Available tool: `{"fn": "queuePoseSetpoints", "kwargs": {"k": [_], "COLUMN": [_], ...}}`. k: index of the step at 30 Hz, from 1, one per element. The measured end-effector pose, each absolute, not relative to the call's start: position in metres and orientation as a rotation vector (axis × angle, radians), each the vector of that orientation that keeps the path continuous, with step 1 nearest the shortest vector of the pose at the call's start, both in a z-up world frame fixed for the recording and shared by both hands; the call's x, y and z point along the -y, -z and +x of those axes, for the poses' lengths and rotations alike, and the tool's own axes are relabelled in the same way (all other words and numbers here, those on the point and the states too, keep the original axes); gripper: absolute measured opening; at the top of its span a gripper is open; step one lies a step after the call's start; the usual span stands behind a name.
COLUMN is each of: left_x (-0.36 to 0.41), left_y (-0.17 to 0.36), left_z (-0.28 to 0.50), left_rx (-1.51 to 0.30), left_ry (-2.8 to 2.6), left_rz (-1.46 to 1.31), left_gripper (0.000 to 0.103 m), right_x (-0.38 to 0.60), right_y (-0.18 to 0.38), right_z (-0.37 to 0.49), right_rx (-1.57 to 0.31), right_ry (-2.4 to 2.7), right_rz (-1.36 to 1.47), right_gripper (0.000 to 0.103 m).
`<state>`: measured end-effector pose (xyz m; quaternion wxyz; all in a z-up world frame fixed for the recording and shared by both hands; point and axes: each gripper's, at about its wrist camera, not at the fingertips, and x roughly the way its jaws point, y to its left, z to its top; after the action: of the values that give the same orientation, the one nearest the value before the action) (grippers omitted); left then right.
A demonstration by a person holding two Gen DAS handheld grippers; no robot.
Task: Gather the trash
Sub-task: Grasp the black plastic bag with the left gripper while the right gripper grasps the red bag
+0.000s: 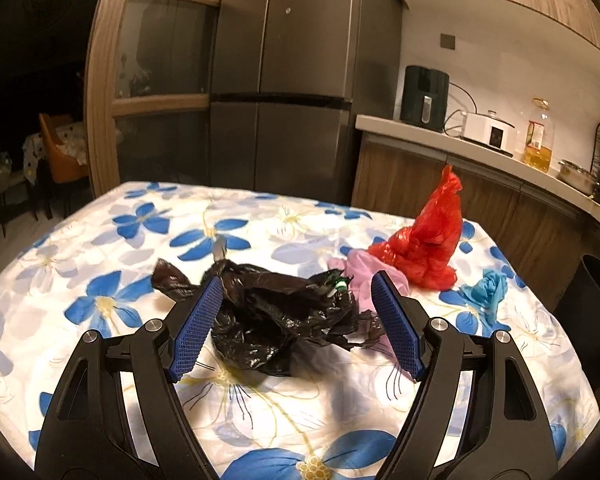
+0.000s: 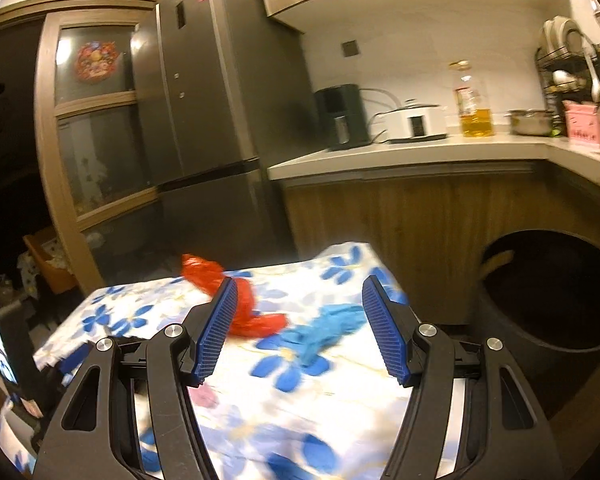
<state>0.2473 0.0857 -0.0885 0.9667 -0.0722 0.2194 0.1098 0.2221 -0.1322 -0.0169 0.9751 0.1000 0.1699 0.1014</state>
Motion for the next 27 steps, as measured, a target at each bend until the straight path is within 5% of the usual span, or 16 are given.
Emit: {"fn": "queuePoseSetpoints", "kwargs": {"k": [6,16,27], "left_x": [-0.092,-0.102,-0.108], "left_y": [0.099,0.114,0.106], "left_z": [0.255,0.264,0.251], "left_rx": [-0.497,-0.569,-0.504], "left_ry": [-0.193,-0.141,-0.097], "left_rz": [-0.181,-0.249,-0.300], "left_gripper": [0.061,0.009,0.001], "right_x": [0.089,0.050,0.025], "right_y": [0.017,0.032,0.054], "right_z": [0.245,0.284,0.320], "right_rx": [-0.330,-0.370,-0.415], "right_ry": [-0.255,-0.303,-0.296], "right_rz": [0.135,0.102,0.046], "right_gripper": [0.064,0.064,0.064]}}
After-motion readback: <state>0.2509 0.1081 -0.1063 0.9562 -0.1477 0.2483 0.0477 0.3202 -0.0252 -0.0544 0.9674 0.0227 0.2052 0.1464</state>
